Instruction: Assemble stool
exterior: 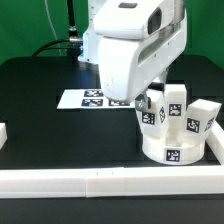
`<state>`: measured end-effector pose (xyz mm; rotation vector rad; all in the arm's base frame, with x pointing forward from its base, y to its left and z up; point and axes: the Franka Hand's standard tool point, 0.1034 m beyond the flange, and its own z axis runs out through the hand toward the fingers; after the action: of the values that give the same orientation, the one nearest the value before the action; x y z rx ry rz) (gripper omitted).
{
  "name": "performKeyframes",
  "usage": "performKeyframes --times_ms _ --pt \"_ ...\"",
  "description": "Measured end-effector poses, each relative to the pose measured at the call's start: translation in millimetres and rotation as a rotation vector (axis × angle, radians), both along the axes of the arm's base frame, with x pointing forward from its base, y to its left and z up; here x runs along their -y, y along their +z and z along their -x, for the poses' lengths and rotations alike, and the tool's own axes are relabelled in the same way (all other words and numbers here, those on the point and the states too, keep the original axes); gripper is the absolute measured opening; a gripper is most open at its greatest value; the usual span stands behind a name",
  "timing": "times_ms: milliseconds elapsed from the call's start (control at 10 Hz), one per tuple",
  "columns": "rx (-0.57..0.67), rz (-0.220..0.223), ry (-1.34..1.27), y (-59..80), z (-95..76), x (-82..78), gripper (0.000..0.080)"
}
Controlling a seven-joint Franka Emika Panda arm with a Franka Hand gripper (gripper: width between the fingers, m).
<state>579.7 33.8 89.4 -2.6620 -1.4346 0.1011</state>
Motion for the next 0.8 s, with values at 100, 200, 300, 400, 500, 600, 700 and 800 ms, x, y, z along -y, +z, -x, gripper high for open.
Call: performKeyframes --times_ms 100,200,300,400,500,600,700,800 --pt "-0.001 0.002 -0.016 0.0 0.0 0.0 0.0333" --pt "-0.002 0.003 -0.032 0.0 0.0 0.1 0.0334" --pt "-0.002 0.003 -0.032 0.0 -0.1 0.2 0.0334" --pt "-0.007 0.011 -0.104 0.0 -0.1 0.0 0.0334" --pt "-0.013 0.020 -0.183 0.0 0.0 0.0 0.0334" --pt "-0.014 0.024 -0.234 0.3 -0.2 -0.7 0.0334" --pt "-0.003 0.039 -0.387 0.4 -0.1 -3.6 0.0334" --pt "0.012 0.048 -0.498 0.3 2.0 -5.3 0.0335"
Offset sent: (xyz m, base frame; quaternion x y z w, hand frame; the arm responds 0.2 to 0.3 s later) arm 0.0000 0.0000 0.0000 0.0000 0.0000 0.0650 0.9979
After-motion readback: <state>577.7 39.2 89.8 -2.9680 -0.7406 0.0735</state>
